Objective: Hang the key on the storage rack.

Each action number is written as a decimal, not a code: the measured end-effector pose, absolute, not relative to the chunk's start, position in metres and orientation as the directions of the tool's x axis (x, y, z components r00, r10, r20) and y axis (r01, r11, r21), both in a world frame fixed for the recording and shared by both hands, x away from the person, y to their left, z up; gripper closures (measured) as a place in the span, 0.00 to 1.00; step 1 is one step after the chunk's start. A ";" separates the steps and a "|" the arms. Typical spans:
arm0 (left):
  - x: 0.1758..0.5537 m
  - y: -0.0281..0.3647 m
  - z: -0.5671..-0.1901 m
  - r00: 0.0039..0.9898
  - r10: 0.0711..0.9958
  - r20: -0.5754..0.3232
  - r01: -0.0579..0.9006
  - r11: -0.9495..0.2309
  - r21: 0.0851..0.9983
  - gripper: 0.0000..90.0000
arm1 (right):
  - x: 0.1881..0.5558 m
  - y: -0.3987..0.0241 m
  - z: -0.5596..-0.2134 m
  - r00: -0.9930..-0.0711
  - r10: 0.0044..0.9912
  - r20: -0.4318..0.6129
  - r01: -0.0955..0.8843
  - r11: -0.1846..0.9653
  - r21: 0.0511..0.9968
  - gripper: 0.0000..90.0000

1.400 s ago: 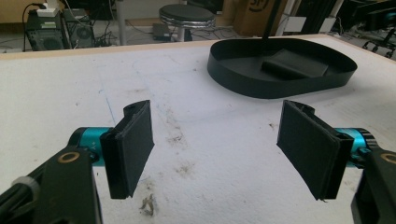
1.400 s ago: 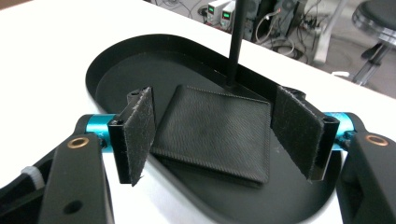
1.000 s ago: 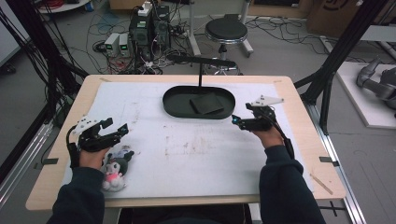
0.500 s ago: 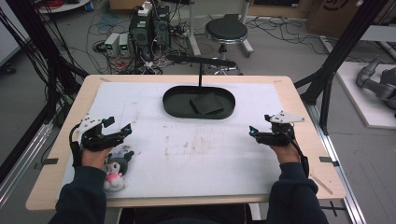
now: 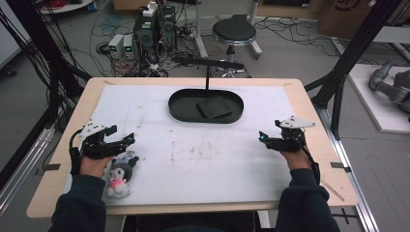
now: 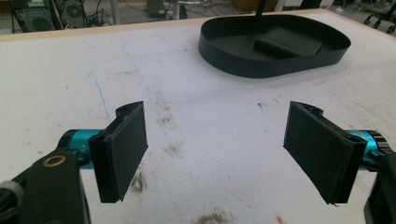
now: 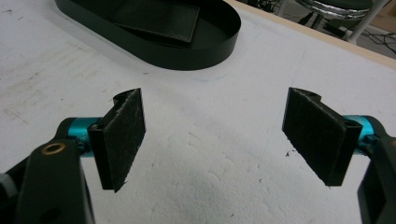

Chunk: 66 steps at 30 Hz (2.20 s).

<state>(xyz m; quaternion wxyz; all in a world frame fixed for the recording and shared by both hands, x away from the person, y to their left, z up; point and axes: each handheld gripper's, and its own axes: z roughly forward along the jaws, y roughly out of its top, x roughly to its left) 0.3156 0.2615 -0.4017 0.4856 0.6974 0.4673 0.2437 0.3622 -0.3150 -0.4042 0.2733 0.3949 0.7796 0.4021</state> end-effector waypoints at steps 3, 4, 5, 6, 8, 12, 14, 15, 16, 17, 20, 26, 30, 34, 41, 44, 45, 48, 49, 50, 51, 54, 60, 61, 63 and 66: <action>0.303 0.262 -0.396 0.424 0.896 -0.131 0.445 -0.080 0.892 0.24 | 0.361 -0.315 -0.404 -0.540 0.834 -0.109 0.400 0.369 0.839 0.24; 0.300 0.262 -0.395 0.423 0.896 -0.131 0.452 -0.084 0.888 0.24 | 0.359 -0.315 -0.404 -0.542 0.833 -0.108 0.398 0.368 0.840 0.24; 0.296 0.262 -0.394 0.424 0.896 -0.132 0.460 -0.087 0.883 0.24 | 0.359 -0.315 -0.404 -0.543 0.834 -0.103 0.398 0.364 0.842 0.24; 0.292 0.262 -0.393 0.424 0.895 -0.136 0.471 -0.090 0.877 0.24 | 0.359 -0.314 -0.404 -0.541 0.836 -0.092 0.402 0.353 0.845 0.24; 0.284 0.260 -0.393 0.421 0.896 -0.141 0.495 -0.096 0.863 0.24 | 0.358 -0.314 -0.404 -0.540 0.838 -0.079 0.408 0.343 0.846 0.24; 0.274 0.257 -0.399 0.395 0.906 -0.154 0.564 -0.107 0.819 0.24 | 0.359 -0.315 -0.405 -0.542 0.836 -0.079 0.412 0.347 0.842 0.24; 0.272 0.254 -0.404 0.394 0.905 -0.163 0.606 -0.123 0.786 0.24 | 0.360 -0.315 -0.406 -0.542 0.837 -0.076 0.414 0.344 0.843 0.24; 0.271 0.252 -0.406 0.390 0.907 -0.161 0.629 -0.134 0.766 0.24 | 0.360 -0.315 -0.406 -0.542 0.837 -0.078 0.414 0.346 0.842 0.24; 0.271 0.250 -0.409 0.388 0.908 -0.155 0.643 -0.147 0.752 0.24 | 0.361 -0.315 -0.406 -0.541 0.837 -0.077 0.416 0.346 0.841 0.24; 0.271 0.249 -0.412 0.382 0.912 -0.152 0.655 -0.152 0.740 0.24 | 0.360 -0.315 -0.406 -0.540 0.839 -0.074 0.418 0.344 0.841 0.24; 0.274 0.248 -0.422 0.376 0.914 -0.151 0.704 -0.176 0.688 0.24 | 0.360 -0.315 -0.406 -0.540 0.839 -0.072 0.419 0.342 0.841 0.24; 0.283 0.243 -0.429 0.436 0.881 -0.184 0.729 -0.226 0.647 0.26 | 0.360 -0.315 -0.407 -0.540 0.839 -0.069 0.427 0.344 0.836 0.24; 0.290 0.243 -0.426 0.489 0.844 -0.221 0.705 -0.232 0.670 0.53 | 0.360 -0.314 -0.407 -0.539 0.840 -0.067 0.431 0.343 0.834 0.25; 0.299 0.242 -0.422 0.508 0.836 -0.210 0.680 -0.239 0.693 0.56 | 0.361 -0.315 -0.407 -0.539 0.840 -0.063 0.432 0.340 0.835 0.26; 0.322 0.226 -0.405 0.595 0.786 -0.167 0.597 -0.294 0.746 0.56 | 0.361 -0.316 -0.407 -0.536 0.842 -0.061 0.434 0.336 0.836 0.26; 0.335 0.214 -0.403 0.629 0.766 -0.132 0.571 -0.341 0.746 0.56 | 0.361 -0.316 -0.407 -0.536 0.842 -0.061 0.433 0.336 0.836 0.26; 0.338 0.210 -0.404 0.633 0.764 -0.128 0.567 -0.345 0.748 0.56 | 0.361 -0.316 -0.407 -0.536 0.842 -0.062 0.433 0.337 0.836 0.26; 0.347 0.201 -0.413 0.638 0.765 -0.087 0.568 -0.391 0.724 0.56 | 0.361 -0.317 -0.407 -0.536 0.842 -0.059 0.437 0.337 0.834 0.26; 0.349 0.199 -0.416 0.639 0.765 -0.081 0.570 -0.400 0.718 0.56 | 0.361 -0.317 -0.407 -0.537 0.841 -0.064 0.433 0.340 0.835 0.26; 0.350 0.198 -0.419 0.633 0.770 -0.086 0.575 -0.392 0.718 0.54 | 0.361 -0.318 -0.407 -0.538 0.841 -0.065 0.433 0.341 0.835 0.26; 0.350 0.198 -0.421 0.617 0.782 -0.089 0.584 -0.379 0.717 0.52 | 0.361 -0.318 -0.407 -0.535 0.843 -0.059 0.436 0.335 0.835 0.26; 0.348 0.200 -0.425 0.562 0.821 -0.102 0.608 -0.327 0.724 0.42 | 0.361 -0.318 -0.408 -0.535 0.843 -0.054 0.438 0.332 0.836 0.26; 0.334 0.210 -0.414 0.496 0.858 -0.136 0.575 -0.207 0.791 0.35 | 0.361 -0.318 -0.408 -0.536 0.843 -0.051 0.437 0.328 0.838 0.26; 0.331 0.210 -0.413 0.487 0.864 -0.131 0.575 -0.204 0.792 0.33 | 0.361 -0.319 -0.408 -0.538 0.841 -0.055 0.435 0.333 0.836 0.26; 0.324 0.211 -0.411 0.474 0.872 -0.123 0.580 -0.204 0.789 0.33 | 0.361 -0.318 -0.408 -0.536 0.843 -0.052 0.437 0.330 0.837 0.26; 0.317 0.211 -0.414 0.454 0.883 -0.116 0.610 -0.213 0.763 0.33 | 0.360 -0.319 -0.407 -0.536 0.843 -0.051 0.437 0.329 0.837 0.26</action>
